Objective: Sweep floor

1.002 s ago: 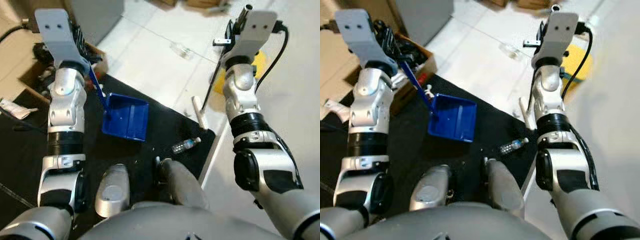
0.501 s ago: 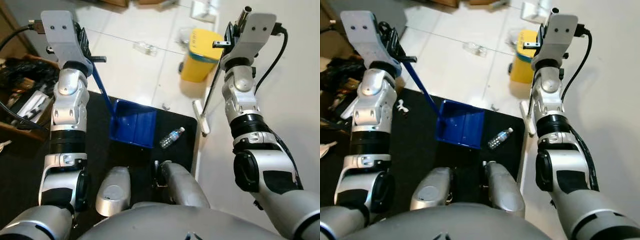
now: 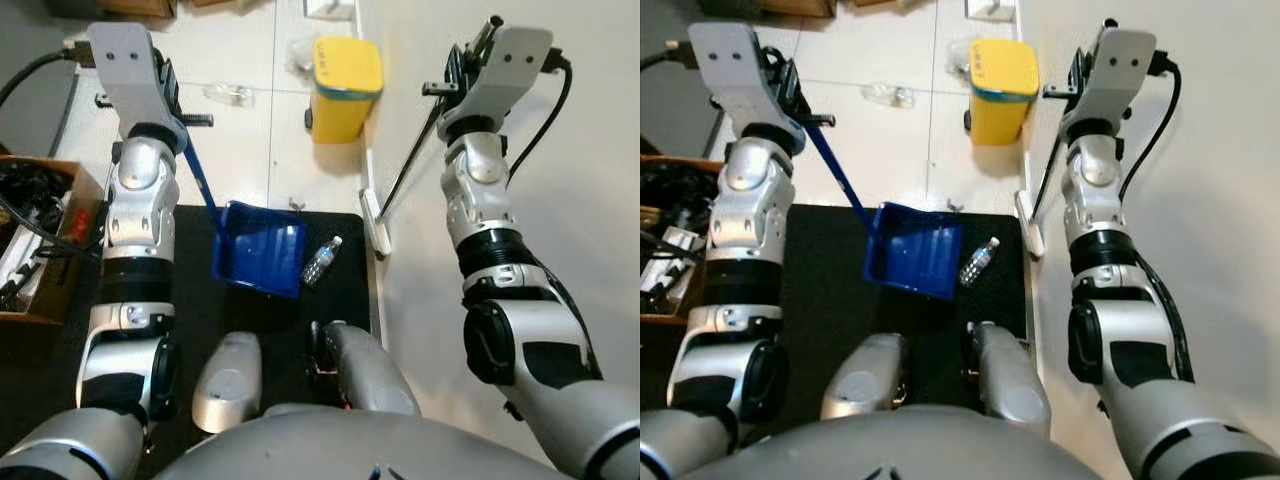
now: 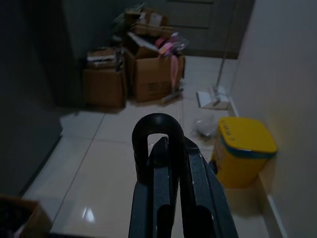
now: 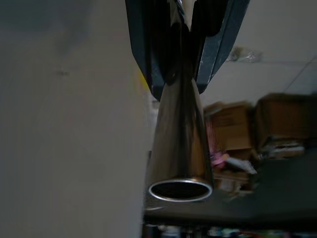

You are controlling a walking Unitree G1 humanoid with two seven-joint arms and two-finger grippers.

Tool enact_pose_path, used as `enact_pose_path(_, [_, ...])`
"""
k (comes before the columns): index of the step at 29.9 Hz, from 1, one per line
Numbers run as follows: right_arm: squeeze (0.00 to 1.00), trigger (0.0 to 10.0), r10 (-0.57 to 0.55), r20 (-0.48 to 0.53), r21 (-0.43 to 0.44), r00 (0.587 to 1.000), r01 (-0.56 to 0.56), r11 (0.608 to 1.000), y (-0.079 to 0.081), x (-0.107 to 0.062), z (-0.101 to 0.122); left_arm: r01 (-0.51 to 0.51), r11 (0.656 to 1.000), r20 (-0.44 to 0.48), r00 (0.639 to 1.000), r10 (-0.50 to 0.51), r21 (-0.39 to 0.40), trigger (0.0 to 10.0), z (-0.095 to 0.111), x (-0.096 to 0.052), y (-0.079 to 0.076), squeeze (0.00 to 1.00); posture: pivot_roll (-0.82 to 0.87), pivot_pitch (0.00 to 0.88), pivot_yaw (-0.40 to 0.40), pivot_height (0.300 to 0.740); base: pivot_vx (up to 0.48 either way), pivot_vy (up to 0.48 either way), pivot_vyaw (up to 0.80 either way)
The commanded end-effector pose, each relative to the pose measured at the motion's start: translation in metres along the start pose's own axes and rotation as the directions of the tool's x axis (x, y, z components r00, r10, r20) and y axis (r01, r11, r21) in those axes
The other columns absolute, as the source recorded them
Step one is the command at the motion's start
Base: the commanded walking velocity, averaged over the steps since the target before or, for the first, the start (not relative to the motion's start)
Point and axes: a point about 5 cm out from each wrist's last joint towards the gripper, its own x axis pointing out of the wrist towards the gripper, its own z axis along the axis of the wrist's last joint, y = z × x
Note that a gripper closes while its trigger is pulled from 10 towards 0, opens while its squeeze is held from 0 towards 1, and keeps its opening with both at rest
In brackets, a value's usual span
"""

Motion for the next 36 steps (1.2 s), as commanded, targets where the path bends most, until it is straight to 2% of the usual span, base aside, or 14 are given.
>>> enact_pose_path(1, [0.0,10.0,-0.005,0.008,-0.031,1.0,0.005,1.0,-0.0058,0.0007,0.0026,-0.01,1.0,0.045,0.999,0.009,0.025,10.0,0.009,0.0026,0.0035,0.0,0.27,0.012,-0.068,0.74,0.0,0.0,0.0])
enact_pose_path(10, [0.0,10.0,-0.001,0.0,-0.025,1.0,0.001,1.0,-0.005,0.0004,0.0011,-0.023,1.0,0.028,0.999,0.023,0.001,10.0,0.0059,0.0036,0.0038,0.0,0.28,0.013,-0.069,0.74,0.0,0.0,0.0])
enact_pose_path(13, [0.0,10.0,0.0,-0.001,-0.024,1.0,0.0,1.0,-0.0047,0.0004,0.0009,-0.032,0.999,0.013,0.999,0.032,0.005,10.0,0.0043,0.0045,0.005,0.0,0.28,0.012,-0.069,0.74,0.0,0.311,0.0])
enact_pose_path(36, [0.0,10.0,-0.003,-0.005,-0.027,1.0,0.003,1.0,-0.0045,0.0004,-0.0002,-0.041,0.999,0.001,0.999,0.041,0.002,10.0,0.002,0.0061,0.0086,0.0,0.28,0.004,-0.061,0.74,0.0,0.458,0.0])
